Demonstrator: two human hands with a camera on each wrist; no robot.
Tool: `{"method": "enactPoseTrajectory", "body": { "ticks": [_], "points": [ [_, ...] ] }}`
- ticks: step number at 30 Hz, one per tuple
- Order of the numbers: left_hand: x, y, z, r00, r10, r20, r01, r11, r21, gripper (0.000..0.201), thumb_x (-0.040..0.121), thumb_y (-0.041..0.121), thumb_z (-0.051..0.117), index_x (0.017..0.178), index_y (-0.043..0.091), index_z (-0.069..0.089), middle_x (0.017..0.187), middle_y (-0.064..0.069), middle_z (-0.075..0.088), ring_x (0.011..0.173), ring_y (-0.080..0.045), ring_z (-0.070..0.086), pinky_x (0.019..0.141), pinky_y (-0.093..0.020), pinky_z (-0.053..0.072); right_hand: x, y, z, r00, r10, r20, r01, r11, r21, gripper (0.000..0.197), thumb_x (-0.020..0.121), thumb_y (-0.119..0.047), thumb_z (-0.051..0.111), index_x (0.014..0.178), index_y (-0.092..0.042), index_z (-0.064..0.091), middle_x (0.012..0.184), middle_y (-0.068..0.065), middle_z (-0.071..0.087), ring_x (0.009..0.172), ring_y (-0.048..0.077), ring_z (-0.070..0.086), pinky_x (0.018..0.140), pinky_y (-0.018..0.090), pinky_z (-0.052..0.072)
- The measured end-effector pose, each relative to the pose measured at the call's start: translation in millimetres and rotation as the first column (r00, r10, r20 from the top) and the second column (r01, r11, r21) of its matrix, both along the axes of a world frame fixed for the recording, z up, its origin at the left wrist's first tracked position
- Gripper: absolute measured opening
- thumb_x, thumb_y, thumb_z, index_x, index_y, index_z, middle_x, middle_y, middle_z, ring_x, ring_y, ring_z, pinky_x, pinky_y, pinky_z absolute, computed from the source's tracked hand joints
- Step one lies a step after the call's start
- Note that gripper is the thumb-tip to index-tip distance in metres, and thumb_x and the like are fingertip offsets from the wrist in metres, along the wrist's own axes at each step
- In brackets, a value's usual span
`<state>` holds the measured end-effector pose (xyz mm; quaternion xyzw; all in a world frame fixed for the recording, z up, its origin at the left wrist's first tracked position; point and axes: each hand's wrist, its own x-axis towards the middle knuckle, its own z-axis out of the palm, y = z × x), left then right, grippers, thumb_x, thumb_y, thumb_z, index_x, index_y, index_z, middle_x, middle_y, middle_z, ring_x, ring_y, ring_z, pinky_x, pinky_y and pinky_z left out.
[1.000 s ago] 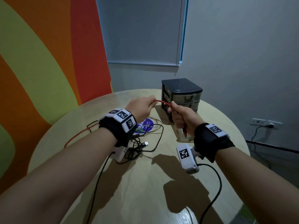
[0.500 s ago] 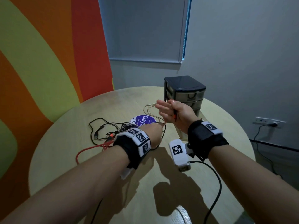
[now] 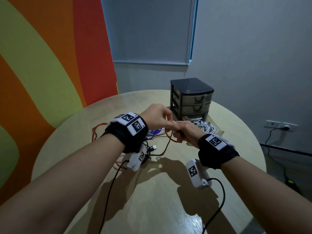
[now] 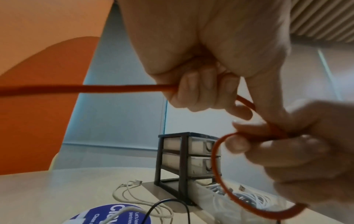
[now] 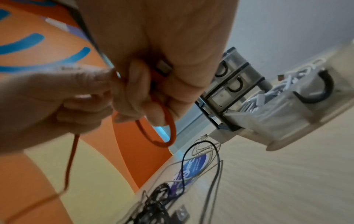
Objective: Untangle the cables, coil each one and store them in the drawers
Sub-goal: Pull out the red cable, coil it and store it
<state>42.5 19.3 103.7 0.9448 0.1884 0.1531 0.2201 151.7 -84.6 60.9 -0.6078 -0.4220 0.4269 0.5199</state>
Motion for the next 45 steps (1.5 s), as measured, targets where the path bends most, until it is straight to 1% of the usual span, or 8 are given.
{"method": "enactPoseTrajectory", "body": {
  "ticks": [11,18,22,28,30,33,36,45],
  "points": [
    [-5.5,10.4,-34.1,0.936,0.212,0.281,-0.128,0.948,-0.291,0.036,0.093,0.037,0.054,0.079,0.009,0.072,0.041,0.011,0.042,0.039,-0.003,0.036,0.046,-0.014,0.028,4.6,-2.9,16.8,0.931,0.008,-0.365,0.050,0.988,0.149,0.045,0.095,-0.048,0.038,0.059,-0.023,0.025,0.041,-0.011,0.018,0.033,0.005,0.014,0.041,0.023,0.008],
    [-1.7,1.8,-73.9,0.938,0.303,0.169,-0.219,0.896,-0.387,0.048,0.098,0.048,0.031,0.079,0.017,0.062,0.053,0.000,0.049,0.046,-0.012,0.044,0.051,-0.024,0.036,0.9,8.2,17.5,0.806,0.042,-0.590,0.151,0.950,0.275,0.040,0.102,-0.034,0.026,0.072,-0.015,0.044,0.041,-0.009,0.038,0.030,0.003,0.029,0.050,0.020,0.034],
    [-7.0,-3.3,-78.7,0.955,0.280,0.100,-0.236,0.918,-0.318,0.045,0.101,0.037,0.031,0.090,0.009,0.064,0.059,0.006,0.049,0.055,-0.007,0.045,0.059,-0.026,0.033,11.2,14.0,9.5,0.781,-0.043,-0.624,0.295,0.905,0.307,0.038,0.103,-0.034,0.025,0.117,-0.007,0.047,0.092,-0.001,0.070,0.050,0.007,0.059,0.070,0.024,0.045],
    [-5.8,-10.5,-68.6,0.990,0.123,-0.063,-0.122,0.992,0.008,0.031,0.098,0.029,0.042,0.097,0.008,0.066,0.085,-0.009,0.064,0.084,-0.025,0.058,0.069,-0.031,0.041,5.7,20.9,-12.3,0.939,-0.189,-0.287,0.259,0.938,0.229,0.041,0.103,-0.022,0.029,0.142,-0.008,0.025,0.140,0.012,0.048,0.094,0.022,0.066,0.086,0.030,0.050],
    [-5.5,-15.2,-55.0,0.993,0.074,-0.093,-0.058,0.986,0.159,0.027,0.095,0.029,0.048,0.097,0.014,0.069,0.079,-0.003,0.063,0.077,-0.020,0.058,0.062,-0.028,0.037,0.0,22.0,-19.4,0.977,-0.199,-0.080,0.209,0.967,0.145,0.052,0.102,-0.017,0.032,0.148,-0.004,0.010,0.138,0.017,0.048,0.104,0.025,0.058,0.075,0.021,0.052],
    [-6.7,-12.1,-36.6,0.991,0.038,-0.125,-0.004,0.967,0.256,0.020,0.085,0.027,0.058,0.077,0.014,0.070,0.068,-0.002,0.064,0.062,-0.017,0.053,0.055,-0.024,0.032,-4.2,18.9,-26.8,0.974,-0.143,0.178,0.141,0.990,0.023,0.035,0.101,-0.020,0.037,0.127,0.002,0.044,0.105,0.020,0.064,0.087,0.027,0.061,0.070,0.030,0.051],
    [-7.2,-4.5,-29.7,0.991,0.061,-0.115,-0.034,0.973,0.227,0.024,0.075,0.023,0.064,0.054,0.020,0.053,0.052,0.005,0.050,0.050,-0.011,0.044,0.053,-0.023,0.032,-8.2,11.4,-29.0,0.997,0.039,0.073,-0.036,0.999,-0.031,0.043,0.104,-0.022,0.027,0.072,-0.003,0.050,0.051,0.004,0.061,0.044,0.016,0.053,0.046,0.022,0.034],
    [-8.1,8.3,-36.9,0.992,0.080,0.096,-0.076,0.996,-0.047,0.038,0.075,0.037,0.073,0.059,0.005,0.062,0.049,0.000,0.052,0.045,-0.007,0.041,0.048,-0.021,0.033,-2.5,6.7,-17.4,0.995,0.075,-0.071,-0.083,0.990,-0.115,0.061,0.099,-0.050,0.022,0.055,-0.013,0.040,0.045,-0.001,0.029,0.039,0.011,0.021,0.041,0.022,0.015]
  ]
}}
